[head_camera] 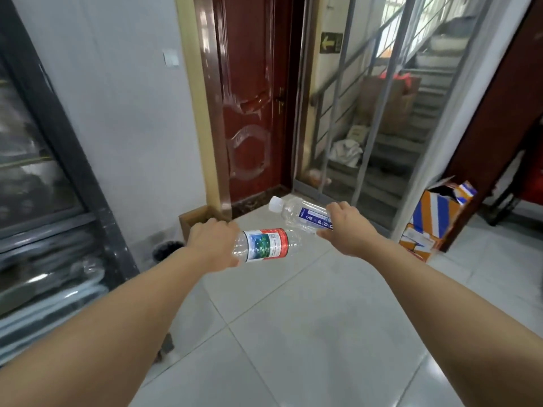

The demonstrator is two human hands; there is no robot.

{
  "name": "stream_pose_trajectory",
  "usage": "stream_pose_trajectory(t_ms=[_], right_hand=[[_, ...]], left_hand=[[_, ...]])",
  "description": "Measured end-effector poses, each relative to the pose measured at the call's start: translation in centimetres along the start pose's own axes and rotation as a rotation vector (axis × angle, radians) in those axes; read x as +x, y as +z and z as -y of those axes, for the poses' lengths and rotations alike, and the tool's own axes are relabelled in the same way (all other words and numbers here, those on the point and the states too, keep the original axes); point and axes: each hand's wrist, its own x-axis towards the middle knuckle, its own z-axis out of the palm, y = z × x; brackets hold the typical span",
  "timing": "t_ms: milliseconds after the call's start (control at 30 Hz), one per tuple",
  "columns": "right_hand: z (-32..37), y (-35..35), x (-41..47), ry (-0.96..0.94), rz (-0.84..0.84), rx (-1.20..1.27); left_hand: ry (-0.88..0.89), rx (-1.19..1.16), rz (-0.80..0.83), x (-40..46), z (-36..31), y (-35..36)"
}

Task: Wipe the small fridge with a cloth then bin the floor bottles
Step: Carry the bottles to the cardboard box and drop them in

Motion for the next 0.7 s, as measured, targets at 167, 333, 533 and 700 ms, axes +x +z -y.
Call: stream_pose_trajectory(t_ms=[167,333,533,700], right_hand=[[-4.8,-0.6,9.1,-0.056,0.026,-0.011],[-8.2,0.1,17.8,-0.085,0.056,0.010],[-11.2,1.0,31.0,-0.123,0.039,-0.023],[-12.9,1.2,42.6,-0.147,0.053,-0.058]], left_hand=[[-0.039,-0.002,0.034,8.3,-2.3,-0.7],[-0.089,0.016,0.062,17.0,-2.3,-0.2],[-0.121,-0.001,0.074,30.3,-1.1,1.9],[-0.118,-0.031,0.105,42.0,0.5,2.5]])
